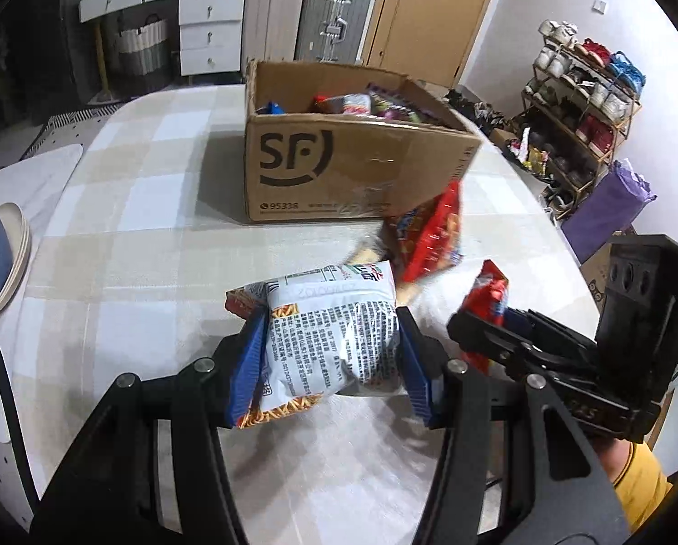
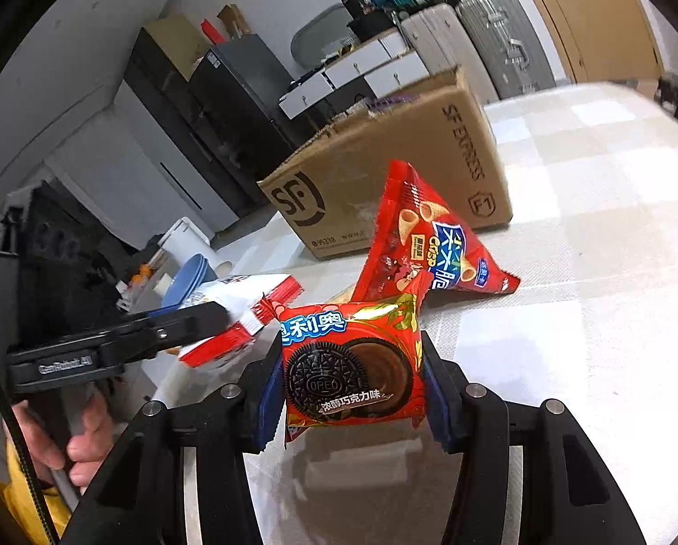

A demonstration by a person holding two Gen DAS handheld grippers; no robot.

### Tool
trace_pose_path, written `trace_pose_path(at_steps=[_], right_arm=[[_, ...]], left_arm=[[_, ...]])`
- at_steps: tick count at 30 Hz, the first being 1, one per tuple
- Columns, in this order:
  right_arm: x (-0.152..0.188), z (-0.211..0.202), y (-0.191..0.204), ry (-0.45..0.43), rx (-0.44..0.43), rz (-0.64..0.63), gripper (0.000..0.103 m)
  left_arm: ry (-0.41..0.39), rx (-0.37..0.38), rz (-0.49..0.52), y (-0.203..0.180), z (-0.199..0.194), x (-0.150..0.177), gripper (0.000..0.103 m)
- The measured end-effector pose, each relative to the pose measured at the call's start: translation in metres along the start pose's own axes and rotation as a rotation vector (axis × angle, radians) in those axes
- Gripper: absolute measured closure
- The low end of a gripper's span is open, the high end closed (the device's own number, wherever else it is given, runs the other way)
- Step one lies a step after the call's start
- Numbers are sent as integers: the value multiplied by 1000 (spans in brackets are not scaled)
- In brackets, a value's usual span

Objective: Organize snacks
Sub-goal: 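Lift both held packets and carry them toward the SF box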

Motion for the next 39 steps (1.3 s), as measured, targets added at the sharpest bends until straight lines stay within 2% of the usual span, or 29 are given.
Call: trace_pose_path(at_steps=[5,11,17,23,29,34,39], right_arm=[[-6,-32,25,-36,19,-38,51],[-25,-92,83,-141,29,-159,51],[-28,-124,117,-170,30,-205,51],[-10,-131,119,-157,63,-188,51],[-4,-133,113,-145,101,-174,51],[-13,-128,113,-143,96,-187,50],[-41,-113,110,-139,82,-200,51]], left_arm=[[-60,23,2,-14,-41,8,51],[-143,27,18,-28,-94,17,51],[-195,60,11,-34,-141,29,50],[-226,99,14,-40,-175,46,50],[-209,132,12,-44,-182,60,50],[-217,127,15,-43,-183,59,50],[-220,117,29,-42,-180,42,50]])
Point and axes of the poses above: each gripper's, at about its wrist camera, not at the fingertips, and z roughly the way its jaws point, y to its left, x to its underside, the point moved 10 cm from there along z, roughly the way its jaws point, and after that the axes turned 2 degrees about -x, right-handed, at the moved point
